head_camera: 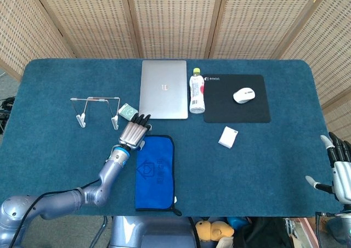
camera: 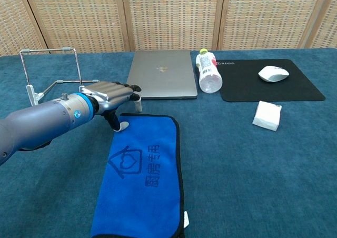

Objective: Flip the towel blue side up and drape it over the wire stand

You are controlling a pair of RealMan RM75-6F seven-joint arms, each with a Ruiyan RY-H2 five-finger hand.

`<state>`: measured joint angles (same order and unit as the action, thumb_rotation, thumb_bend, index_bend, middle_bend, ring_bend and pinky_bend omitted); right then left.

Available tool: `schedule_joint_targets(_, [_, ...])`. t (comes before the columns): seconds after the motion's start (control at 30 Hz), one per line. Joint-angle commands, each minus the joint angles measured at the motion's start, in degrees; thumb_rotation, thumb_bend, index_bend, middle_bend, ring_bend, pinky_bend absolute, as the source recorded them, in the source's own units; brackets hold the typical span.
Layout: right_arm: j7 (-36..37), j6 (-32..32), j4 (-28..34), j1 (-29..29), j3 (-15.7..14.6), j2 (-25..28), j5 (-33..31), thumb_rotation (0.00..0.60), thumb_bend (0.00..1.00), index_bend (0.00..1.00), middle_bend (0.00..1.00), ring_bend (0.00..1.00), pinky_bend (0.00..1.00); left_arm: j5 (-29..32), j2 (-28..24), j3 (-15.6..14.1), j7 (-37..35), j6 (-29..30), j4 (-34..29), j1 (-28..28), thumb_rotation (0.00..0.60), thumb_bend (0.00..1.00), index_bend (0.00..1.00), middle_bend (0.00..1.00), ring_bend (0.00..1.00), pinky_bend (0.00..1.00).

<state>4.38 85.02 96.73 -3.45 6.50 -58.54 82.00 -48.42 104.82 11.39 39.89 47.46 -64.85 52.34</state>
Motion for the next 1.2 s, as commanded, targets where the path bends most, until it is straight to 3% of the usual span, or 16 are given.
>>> schedule_joint_targets(0.03, [0.02,-0.05,-0.01,-0.01,0.00,-0.01,-0.06,0.600,0.00,0.00,0.00,0.00,0.00,0.45,-0.07,-0.05,0.21,0.09,-0.27,0.16,0.600,0.41,0.32,0.00,0.00,0.00])
schedule_joint_targets(0.33, [0.18,-0.07,0.09,-0.03,-0.03,0.10,0.02,0.600,0.00,0.00,0.00,0.00,0.00,1.72,-0.40,-0.45,0.08,0.46,-0.82,0.23,0.600,0.41,0.47,0.00,0.00,0.00])
schedule_joint_targets(0.53, [0.15,-0.08,0.19,-0.02,-0.07,0.13,0.08,0.600,0.00,0.00,0.00,0.00,0.00,2.43,-0.43,-0.91,0.28,0.79,-1.03,0.19,0.600,0.41,0.50,0.00,0.00,0.00])
schedule_joint_targets(0.7, [0.20,-0.03,0.24,0.00,-0.10,0.15,0.15,0.600,0.00,0.00,0.00,0.00,0.00,3.48,-0.46,-1.10,0.72,0.92,-1.41,0.24,0.600,0.41,0.66,0.00,0.00,0.00])
schedule_joint_targets(0.9, [0.34,-0.03,0.33,0.02,-0.11,0.21,0.13,0.600,0.00,0.00,0.00,0.00,0.00,4.26,-0.85,-1.14,0.44,1.46,-2.63,-0.01,0.600,0.41,0.77,0.00,0.00,0.00])
schedule_joint_targets(1.2, [2.01,0.32,0.50,0.28,-0.15,0.87,0.53,0.600,0.00,0.00,0.00,0.00,0.00,6.14,-2.54,-1.51,1.58,3.84,-6.69,-0.70,0.600,0.41,0.81,0.00,0.00,0.00])
